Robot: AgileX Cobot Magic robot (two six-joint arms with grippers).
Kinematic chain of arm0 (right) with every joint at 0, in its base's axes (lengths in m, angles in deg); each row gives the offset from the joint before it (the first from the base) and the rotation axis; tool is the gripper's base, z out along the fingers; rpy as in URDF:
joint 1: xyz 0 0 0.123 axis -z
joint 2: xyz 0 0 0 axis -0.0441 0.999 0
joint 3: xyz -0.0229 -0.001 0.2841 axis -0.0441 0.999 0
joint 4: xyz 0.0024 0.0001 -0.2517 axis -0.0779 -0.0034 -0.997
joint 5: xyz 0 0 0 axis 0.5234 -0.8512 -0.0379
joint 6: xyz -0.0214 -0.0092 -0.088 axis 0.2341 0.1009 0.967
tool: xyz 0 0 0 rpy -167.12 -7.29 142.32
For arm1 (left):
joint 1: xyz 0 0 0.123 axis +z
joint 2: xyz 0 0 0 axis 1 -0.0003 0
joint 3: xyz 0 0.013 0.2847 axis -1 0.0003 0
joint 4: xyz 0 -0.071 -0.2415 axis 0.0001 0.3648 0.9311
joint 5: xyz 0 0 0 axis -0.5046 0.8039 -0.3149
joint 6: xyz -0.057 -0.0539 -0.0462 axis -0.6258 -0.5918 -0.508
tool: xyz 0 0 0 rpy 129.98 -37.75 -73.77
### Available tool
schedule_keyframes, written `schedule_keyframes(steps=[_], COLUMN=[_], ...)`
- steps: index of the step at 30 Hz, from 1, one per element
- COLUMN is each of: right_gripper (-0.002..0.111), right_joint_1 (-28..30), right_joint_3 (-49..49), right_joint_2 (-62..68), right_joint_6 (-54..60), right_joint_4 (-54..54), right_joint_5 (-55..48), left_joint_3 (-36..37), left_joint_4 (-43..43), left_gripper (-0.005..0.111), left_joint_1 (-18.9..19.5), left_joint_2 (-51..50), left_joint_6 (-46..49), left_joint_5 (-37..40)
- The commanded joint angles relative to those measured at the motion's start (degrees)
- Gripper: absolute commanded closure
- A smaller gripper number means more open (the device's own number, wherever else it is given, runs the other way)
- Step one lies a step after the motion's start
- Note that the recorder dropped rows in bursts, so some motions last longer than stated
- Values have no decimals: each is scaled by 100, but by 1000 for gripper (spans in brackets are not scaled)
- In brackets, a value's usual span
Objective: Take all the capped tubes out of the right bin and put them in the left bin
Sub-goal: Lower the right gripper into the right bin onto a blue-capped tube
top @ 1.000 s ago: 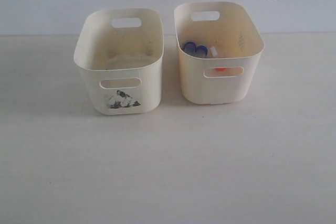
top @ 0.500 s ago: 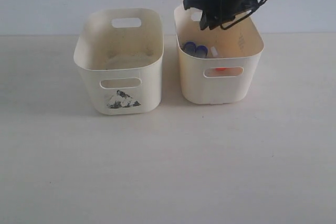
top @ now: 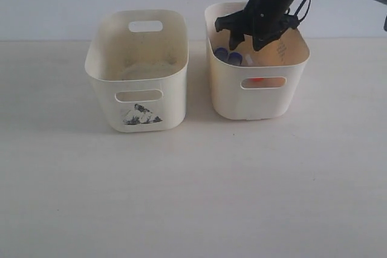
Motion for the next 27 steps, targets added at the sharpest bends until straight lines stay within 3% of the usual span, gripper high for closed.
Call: schedule_keyframes(steps=[1,15,27], right_gripper=[51,51,51], right_joint_1=[5,-267,-514], right_joint_3=[-35,-35,-35], right_joint_2=[92,116,560], right_joint_6=[-216,-390,-1373], right_joint_4=[-147,-93,-605], right_joint_5=[-22,-182,-230], left_joint_3=[-23,-23,-23], left_joint_4=[38,38,38], left_gripper=[102,102,102], left_joint_1=[6,6,6], left_joint_2=[11,11,11], left_joint_6=[-66,-66,-66], left_joint_5=[-86,-86,-86])
